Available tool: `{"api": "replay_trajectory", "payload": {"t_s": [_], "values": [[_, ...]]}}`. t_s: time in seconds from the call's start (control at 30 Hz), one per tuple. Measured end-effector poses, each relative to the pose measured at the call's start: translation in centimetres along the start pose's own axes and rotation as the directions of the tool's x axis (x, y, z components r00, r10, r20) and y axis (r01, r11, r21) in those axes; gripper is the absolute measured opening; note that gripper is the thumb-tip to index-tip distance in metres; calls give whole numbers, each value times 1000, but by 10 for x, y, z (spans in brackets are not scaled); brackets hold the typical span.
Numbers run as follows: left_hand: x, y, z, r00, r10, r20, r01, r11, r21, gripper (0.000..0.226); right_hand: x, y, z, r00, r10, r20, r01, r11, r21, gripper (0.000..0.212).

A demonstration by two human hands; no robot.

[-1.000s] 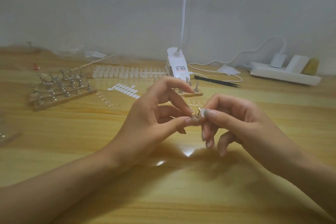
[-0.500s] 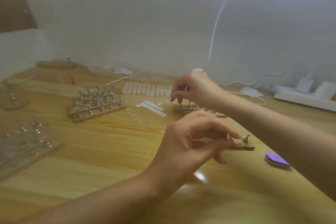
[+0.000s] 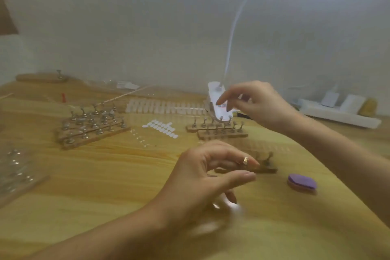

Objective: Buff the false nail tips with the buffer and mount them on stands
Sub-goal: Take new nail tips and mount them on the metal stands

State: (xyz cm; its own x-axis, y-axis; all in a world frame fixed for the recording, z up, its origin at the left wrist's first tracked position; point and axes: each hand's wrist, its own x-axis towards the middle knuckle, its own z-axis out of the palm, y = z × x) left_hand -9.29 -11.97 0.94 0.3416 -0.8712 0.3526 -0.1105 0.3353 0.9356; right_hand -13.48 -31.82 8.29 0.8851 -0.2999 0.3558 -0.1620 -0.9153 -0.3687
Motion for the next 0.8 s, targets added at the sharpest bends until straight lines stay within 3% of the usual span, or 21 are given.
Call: {"api": "replay_trajectory", "payload": {"t_s": [0.13,0.3,0.8], "values": [[1,3,-1,1000,10,-5,-10,1000,-28,15,-65,42,-40,993,111,49,-114,990,81,24],[0,4,0,999,33,-40,-31,998,52,11,-117,68,-39,967,206,152,-214,976,40,20],[-2,3,2,999,-27,-32,30,996,90,14,-123,75,-18,976,139,170,-175,960,220,20]]}}
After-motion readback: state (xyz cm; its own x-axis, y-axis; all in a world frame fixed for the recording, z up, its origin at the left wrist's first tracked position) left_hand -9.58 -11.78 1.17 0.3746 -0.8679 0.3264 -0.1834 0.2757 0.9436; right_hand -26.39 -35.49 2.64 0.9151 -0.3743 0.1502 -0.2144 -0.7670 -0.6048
